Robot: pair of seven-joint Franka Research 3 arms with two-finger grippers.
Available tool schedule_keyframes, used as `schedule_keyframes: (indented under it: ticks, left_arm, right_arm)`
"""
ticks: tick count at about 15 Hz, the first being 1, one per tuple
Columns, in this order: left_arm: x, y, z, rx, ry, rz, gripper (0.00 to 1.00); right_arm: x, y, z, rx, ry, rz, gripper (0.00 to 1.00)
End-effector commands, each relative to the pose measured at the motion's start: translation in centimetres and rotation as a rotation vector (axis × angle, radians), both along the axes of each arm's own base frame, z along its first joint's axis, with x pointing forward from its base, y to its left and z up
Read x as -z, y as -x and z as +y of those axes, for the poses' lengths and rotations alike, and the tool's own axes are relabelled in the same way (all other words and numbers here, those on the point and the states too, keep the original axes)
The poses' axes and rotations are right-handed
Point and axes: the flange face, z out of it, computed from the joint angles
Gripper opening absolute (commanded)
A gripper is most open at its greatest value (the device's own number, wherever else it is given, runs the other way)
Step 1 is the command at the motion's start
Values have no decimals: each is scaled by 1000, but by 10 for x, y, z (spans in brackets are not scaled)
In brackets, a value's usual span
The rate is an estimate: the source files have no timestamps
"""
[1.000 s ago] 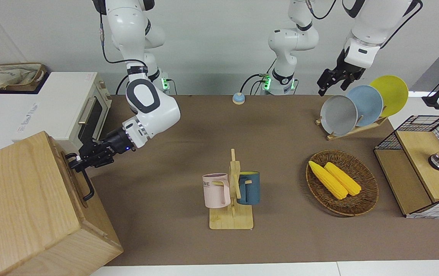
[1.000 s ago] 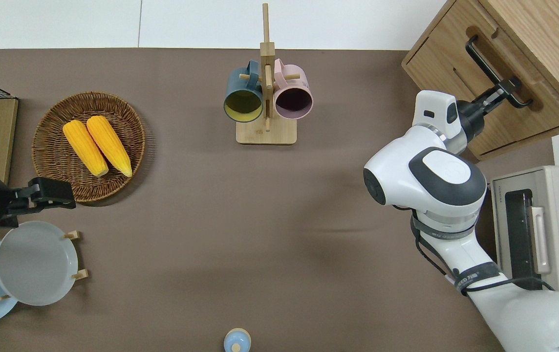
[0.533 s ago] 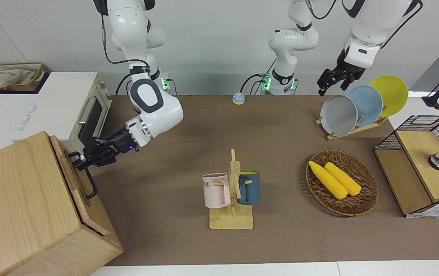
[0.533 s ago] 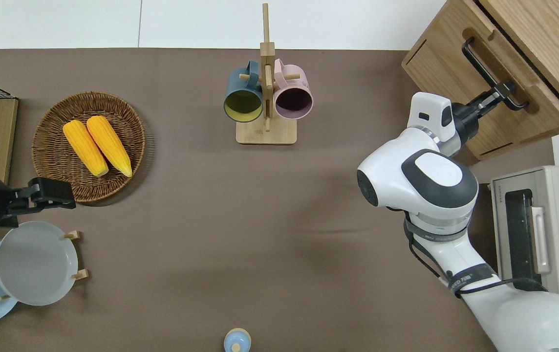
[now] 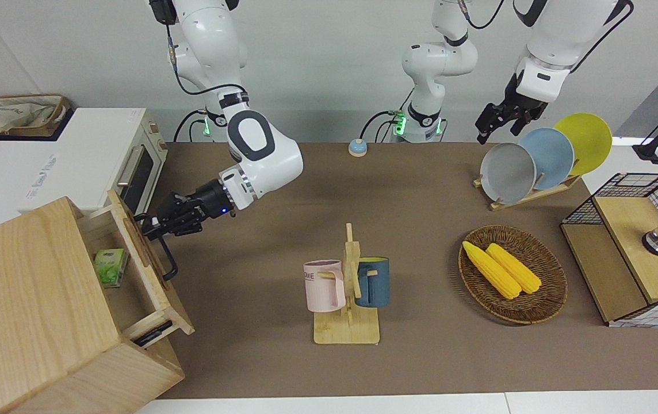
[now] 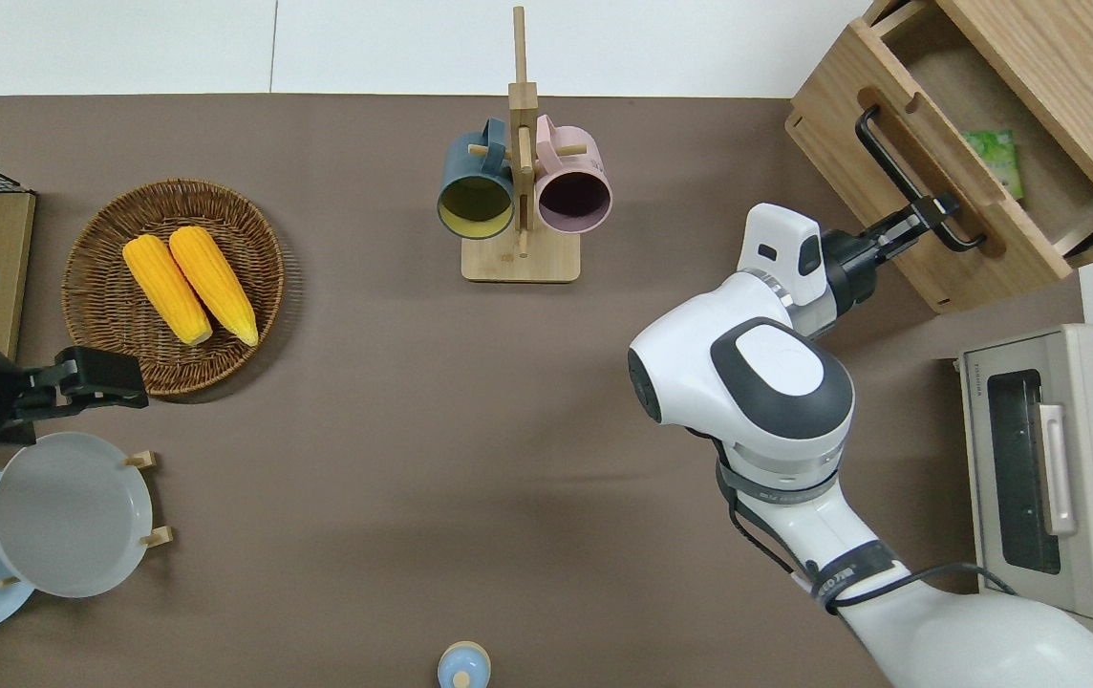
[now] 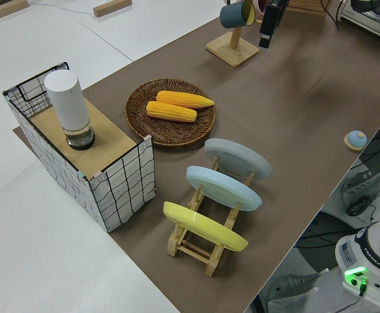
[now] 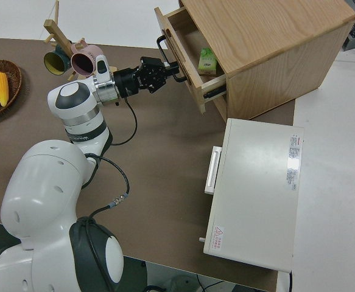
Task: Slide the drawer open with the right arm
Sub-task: 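Pull the drawer handle toward the robot with the right gripper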
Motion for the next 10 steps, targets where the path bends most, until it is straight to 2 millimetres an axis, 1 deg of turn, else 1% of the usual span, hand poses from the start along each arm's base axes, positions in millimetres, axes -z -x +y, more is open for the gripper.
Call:
schedule_keyframes:
  ticks: [1,4,5,7,8,10]
  left_arm:
    - [-5,4,2,6,1,3,993]
    - [-5,4,2,6,1,3,993]
    - [-5,4,2,6,1,5,993]
    - [-5,4,2,6,1,5,993]
    - [-5,4,2,6,1,5,993]
    - [-5,4,2,6,1,3,995]
  right_arm:
    - [-7,15,27,25,-13,27,0]
    - [-9,27,48,36,-25,34,0]
    - [-12,28,51,45,-28,33,0]
    - [-12,38,68,45,-34,39,0]
    - [-16,43,73,52,-38,38,0]
    - [-16,52,84,66,-46,49,0]
